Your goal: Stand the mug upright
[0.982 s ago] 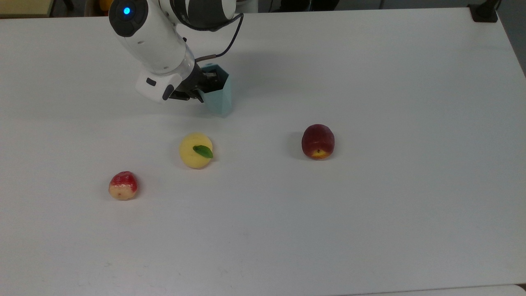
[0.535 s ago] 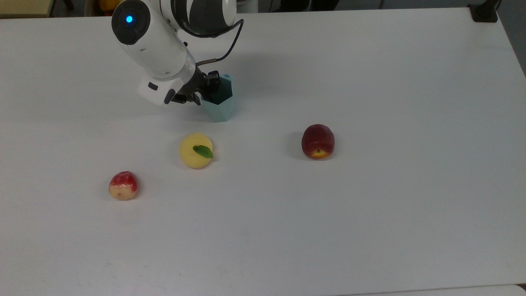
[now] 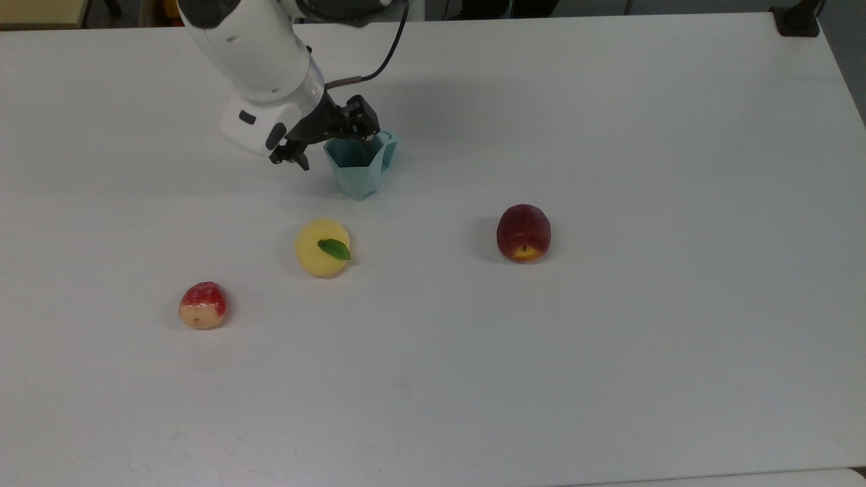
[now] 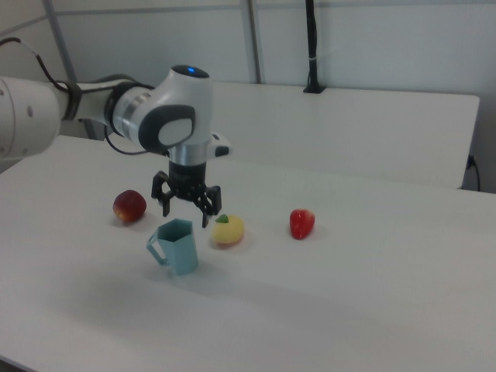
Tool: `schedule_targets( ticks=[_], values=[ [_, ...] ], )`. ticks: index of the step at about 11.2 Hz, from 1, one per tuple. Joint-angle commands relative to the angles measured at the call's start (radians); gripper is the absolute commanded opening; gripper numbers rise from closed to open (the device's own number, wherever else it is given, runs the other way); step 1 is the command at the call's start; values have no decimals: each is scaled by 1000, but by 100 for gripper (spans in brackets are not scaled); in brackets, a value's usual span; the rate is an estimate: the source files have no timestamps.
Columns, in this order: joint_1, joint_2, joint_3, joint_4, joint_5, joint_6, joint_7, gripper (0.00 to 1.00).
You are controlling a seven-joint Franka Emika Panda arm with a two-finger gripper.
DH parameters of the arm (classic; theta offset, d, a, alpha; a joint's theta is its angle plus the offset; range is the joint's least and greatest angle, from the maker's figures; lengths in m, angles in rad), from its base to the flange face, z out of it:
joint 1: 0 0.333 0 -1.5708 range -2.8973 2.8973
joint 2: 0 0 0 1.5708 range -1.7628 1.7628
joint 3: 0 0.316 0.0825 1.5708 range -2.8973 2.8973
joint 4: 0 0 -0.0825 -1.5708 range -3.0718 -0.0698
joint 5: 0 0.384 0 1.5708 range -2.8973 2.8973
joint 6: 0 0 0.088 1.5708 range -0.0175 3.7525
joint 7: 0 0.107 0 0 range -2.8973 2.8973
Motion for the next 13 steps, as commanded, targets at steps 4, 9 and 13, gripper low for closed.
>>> schedule_targets(
  ticks=[4,9,13],
  values=[
    [71,-237,47,42,3,-117,450,100],
    [-33,-335,290,151,-102,-320,761,100],
    [-54,-354,356,125,-234,-250,736,100]
  ],
)
